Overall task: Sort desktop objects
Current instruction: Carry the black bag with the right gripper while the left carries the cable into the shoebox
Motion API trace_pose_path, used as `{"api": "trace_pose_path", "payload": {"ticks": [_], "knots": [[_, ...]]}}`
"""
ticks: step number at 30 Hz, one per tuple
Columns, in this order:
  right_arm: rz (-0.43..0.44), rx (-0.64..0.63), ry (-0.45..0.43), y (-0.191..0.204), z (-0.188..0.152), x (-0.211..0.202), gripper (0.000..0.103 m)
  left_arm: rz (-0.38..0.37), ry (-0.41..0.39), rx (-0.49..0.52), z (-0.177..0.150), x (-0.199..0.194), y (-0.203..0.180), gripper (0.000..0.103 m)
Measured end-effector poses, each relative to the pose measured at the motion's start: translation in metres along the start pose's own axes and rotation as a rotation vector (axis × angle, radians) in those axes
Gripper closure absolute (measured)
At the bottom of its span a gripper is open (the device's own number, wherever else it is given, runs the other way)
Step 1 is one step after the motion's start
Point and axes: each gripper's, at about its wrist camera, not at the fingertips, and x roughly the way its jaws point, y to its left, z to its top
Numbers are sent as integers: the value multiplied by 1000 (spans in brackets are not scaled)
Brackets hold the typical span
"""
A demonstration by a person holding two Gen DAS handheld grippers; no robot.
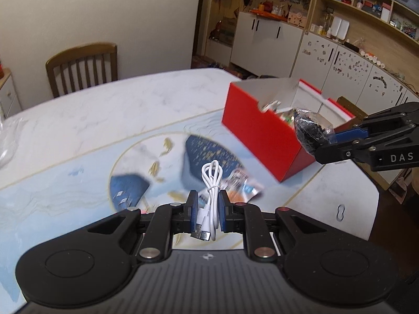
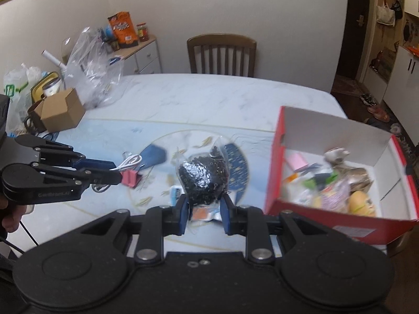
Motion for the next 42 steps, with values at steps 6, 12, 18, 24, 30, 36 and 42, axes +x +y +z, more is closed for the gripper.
{"api": "trace_pose_path", "payload": {"ticks": [6, 12, 18, 24, 30, 36, 42], "knots": [[-14, 11, -11, -30, 3, -5, 78, -9, -25, 25, 26, 14, -26, 88], [-23, 24, -21, -64, 3, -11, 78, -37, -30, 45, 47, 36, -56, 88], [-50, 46, -29, -105, 1, -14, 78, -69, -19, 80, 67, 64, -88, 88], [-97, 83, -24, -149, -3, -13, 78, -104, -14, 124, 90, 87, -120, 88], [-132, 104, -18, -181, -6, -11, 78, -123, -14, 180, 111, 111, -149, 88], [-144, 130, -7, -203, -6, 0, 78, -125, -2, 210, 130, 137, -166, 88], [-150, 118, 35, -215, -3, 23, 78, -100, 48, 211, 138, 168, -168, 88]]}}
